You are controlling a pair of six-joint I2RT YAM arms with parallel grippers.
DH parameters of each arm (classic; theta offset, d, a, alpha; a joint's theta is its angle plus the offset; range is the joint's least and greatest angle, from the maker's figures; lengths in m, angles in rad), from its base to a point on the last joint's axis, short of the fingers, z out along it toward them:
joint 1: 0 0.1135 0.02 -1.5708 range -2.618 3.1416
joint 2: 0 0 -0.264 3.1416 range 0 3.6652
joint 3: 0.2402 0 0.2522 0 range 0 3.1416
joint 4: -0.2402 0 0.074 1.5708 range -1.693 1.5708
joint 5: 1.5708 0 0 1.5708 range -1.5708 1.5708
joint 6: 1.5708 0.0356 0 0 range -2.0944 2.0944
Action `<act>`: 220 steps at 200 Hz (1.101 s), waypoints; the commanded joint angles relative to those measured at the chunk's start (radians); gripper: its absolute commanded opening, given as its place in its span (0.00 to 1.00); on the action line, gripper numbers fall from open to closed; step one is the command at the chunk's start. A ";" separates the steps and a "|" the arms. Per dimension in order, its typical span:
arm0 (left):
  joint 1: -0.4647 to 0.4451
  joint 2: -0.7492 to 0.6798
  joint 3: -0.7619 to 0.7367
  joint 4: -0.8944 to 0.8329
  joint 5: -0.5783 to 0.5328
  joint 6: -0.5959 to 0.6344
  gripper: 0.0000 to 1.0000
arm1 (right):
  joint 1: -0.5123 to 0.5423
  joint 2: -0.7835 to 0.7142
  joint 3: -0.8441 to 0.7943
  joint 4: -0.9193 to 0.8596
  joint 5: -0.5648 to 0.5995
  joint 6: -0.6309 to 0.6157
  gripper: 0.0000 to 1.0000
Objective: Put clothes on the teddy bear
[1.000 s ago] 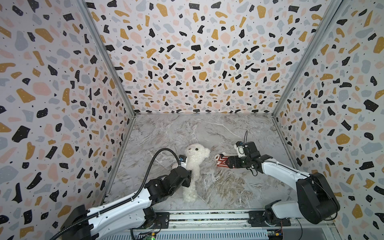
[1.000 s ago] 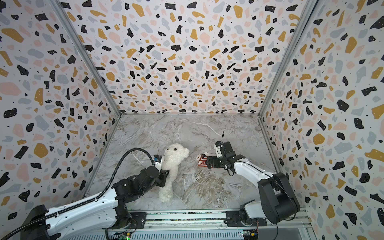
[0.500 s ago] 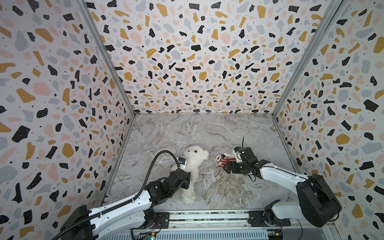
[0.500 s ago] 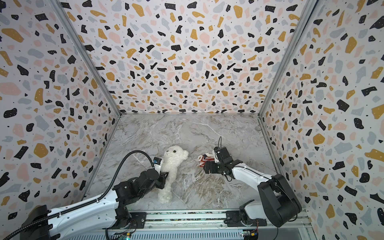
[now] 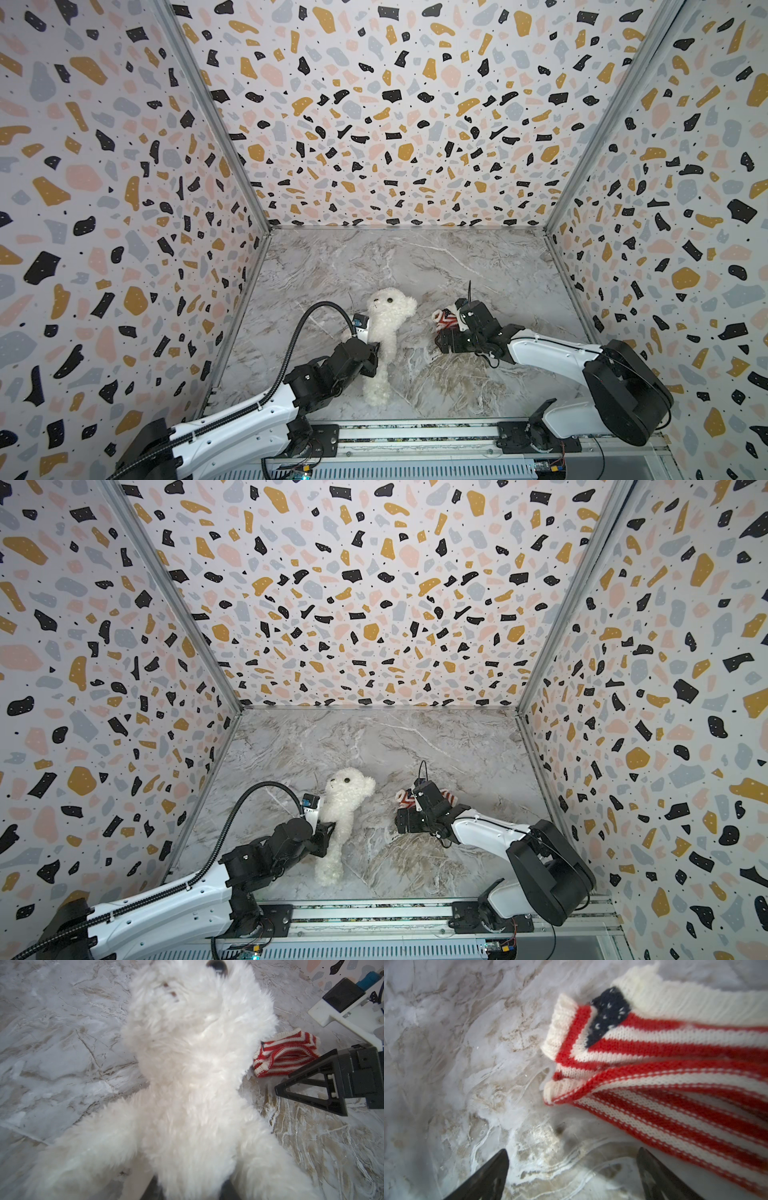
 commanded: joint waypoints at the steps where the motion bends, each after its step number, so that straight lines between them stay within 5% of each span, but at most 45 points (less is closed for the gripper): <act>1: 0.006 -0.001 -0.011 0.067 0.000 0.005 0.32 | -0.010 -0.009 0.049 -0.022 0.064 -0.005 0.96; 101: 0.013 0.050 -0.024 0.109 0.021 -0.005 0.35 | -0.041 0.064 0.066 0.025 0.043 -0.036 0.95; 220: 0.080 -0.026 -0.073 0.100 0.040 -0.020 0.34 | 0.018 0.212 0.209 0.205 -0.133 0.075 0.95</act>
